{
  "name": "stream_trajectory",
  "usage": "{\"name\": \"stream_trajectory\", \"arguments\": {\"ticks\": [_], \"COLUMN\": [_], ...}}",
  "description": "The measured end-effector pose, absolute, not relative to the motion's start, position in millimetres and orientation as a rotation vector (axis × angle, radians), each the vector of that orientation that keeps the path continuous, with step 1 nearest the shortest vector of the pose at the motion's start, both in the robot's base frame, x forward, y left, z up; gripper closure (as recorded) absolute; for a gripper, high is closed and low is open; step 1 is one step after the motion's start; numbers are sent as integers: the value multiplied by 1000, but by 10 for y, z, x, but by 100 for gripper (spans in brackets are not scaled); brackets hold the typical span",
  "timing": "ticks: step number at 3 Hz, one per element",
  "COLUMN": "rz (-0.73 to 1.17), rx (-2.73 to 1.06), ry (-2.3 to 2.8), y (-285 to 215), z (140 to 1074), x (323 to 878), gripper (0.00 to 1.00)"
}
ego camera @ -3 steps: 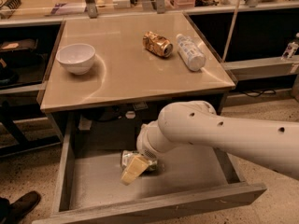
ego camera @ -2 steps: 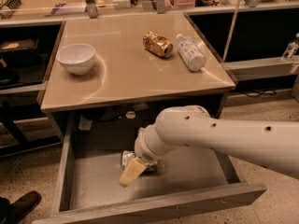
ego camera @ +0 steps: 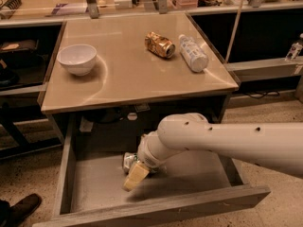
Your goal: Pick 7up can from top drawer and place on counter
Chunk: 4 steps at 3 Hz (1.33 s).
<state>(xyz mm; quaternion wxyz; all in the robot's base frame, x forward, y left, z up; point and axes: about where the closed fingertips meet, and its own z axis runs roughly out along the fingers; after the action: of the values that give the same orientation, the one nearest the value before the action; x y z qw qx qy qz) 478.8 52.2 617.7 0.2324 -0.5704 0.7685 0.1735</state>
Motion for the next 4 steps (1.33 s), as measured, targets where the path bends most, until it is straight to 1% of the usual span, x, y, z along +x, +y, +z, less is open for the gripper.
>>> {"name": "stream_trajectory", "arguments": {"ticks": [1,4], "rz": [478,478], "rx": [-1567,-1567], "ry": [2113,2112], "y": [522,522], "z": [6169,6169], "x": [4786,4786], "gripper": [19,89]}}
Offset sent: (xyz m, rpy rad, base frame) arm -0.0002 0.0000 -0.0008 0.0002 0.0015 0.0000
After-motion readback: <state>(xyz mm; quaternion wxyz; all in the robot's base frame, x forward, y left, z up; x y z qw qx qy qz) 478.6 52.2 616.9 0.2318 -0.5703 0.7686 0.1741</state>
